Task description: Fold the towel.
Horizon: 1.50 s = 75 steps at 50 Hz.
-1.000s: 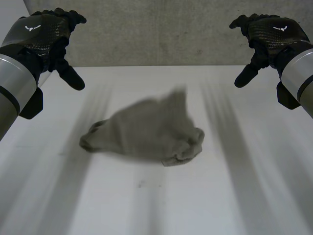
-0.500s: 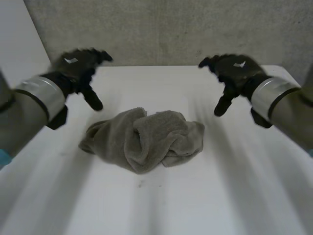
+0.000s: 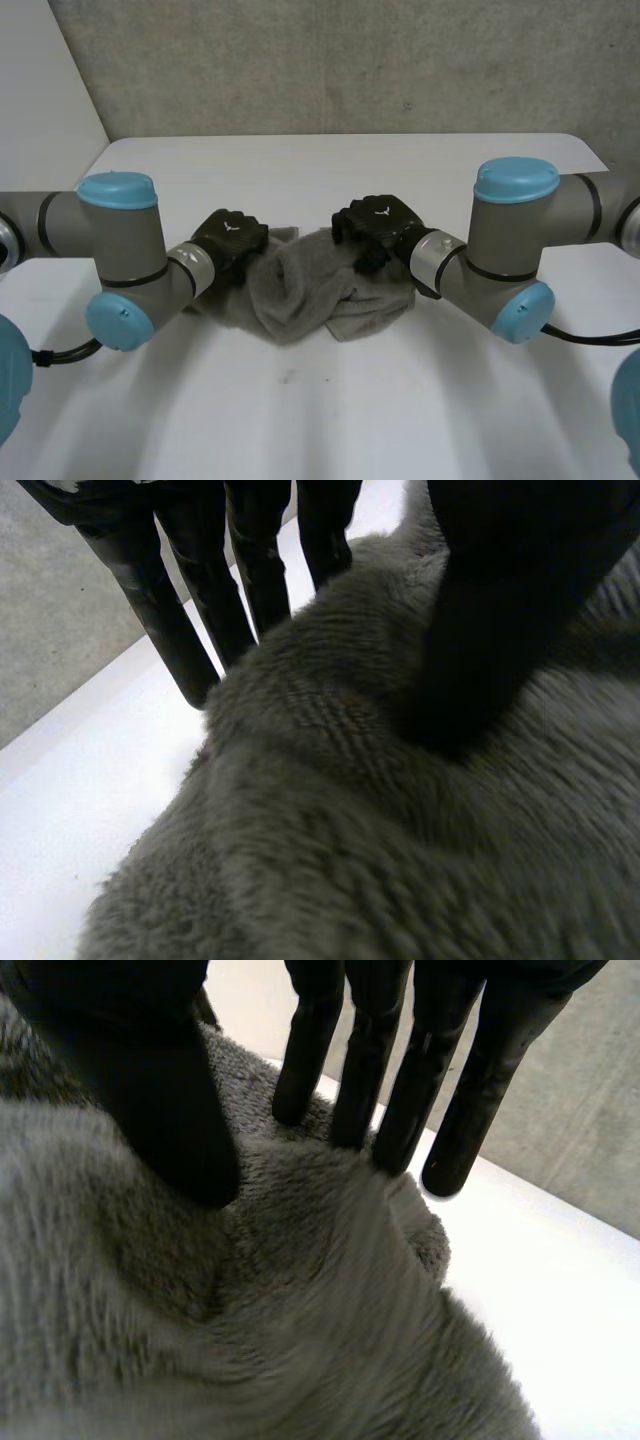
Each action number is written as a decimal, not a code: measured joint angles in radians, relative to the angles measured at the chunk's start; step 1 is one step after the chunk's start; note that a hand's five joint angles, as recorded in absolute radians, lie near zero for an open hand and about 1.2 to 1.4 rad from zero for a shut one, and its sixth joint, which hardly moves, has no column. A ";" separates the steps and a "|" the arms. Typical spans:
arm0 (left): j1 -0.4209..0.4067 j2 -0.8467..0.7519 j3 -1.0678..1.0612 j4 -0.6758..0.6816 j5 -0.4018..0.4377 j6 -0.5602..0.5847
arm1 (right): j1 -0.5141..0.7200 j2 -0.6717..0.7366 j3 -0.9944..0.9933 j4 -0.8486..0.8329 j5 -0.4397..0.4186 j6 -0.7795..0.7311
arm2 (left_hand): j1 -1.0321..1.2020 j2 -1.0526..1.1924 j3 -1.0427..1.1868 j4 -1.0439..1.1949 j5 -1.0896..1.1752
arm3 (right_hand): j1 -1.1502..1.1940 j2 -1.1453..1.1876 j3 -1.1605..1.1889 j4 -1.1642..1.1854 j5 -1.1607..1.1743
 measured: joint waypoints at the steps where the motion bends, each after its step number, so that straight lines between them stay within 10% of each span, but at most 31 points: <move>1: 0.000 0.000 0.000 0.000 0.000 0.000 | 0.000 0.000 0.000 0.000 0.000 0.000 | 0.000 0.000 0.000 0.000 0.000 | 0.000 0.000 0.000 0.000 0.000; 4: -0.002 -0.005 0.037 0.044 -0.008 0.001 | 0.001 0.027 -0.051 -0.023 0.030 -0.003 | 0.239 0.254 0.259 0.260 0.252 | 0.296 0.265 0.265 0.268 0.269; 22: -0.017 0.314 0.098 0.460 -0.320 -0.222 | -0.010 -0.335 0.030 -0.473 0.250 0.022 | 0.306 0.365 0.374 0.376 0.358 | 0.309 0.269 0.275 0.283 0.292; 28: -0.021 0.342 -0.109 0.371 -0.333 -0.277 | -0.005 -0.343 0.162 -0.349 0.205 0.019 | 0.306 0.367 0.376 0.379 0.358 | 0.200 0.182 0.187 0.202 0.225; 37: -0.033 0.417 -0.454 0.257 -0.323 -0.253 | -0.021 -0.241 0.191 -0.063 0.170 0.024 | 0.306 0.367 0.377 0.379 0.358 | -0.723 -0.575 -0.587 -0.589 -0.559; 59: -0.139 1.189 -0.733 0.193 -0.278 -0.176 | 0.021 -0.175 0.016 -0.002 -0.161 0.059 | 0.306 0.368 0.378 0.380 0.358 | -0.740 -0.575 -0.590 -0.593 -0.569; 70: -0.154 1.244 -0.745 0.121 -0.245 -0.178 | 0.158 -0.040 -0.012 0.033 -0.311 0.059 | 0.306 0.368 0.378 0.380 0.358 | -0.734 -0.575 -0.590 -0.593 -0.569; 75: -0.146 1.226 -0.754 0.120 -0.244 -0.178 | 0.204 0.019 -0.024 0.066 -0.335 0.059 | 0.306 0.368 0.378 0.380 0.358 | -0.369 -0.333 -0.319 -0.320 -0.301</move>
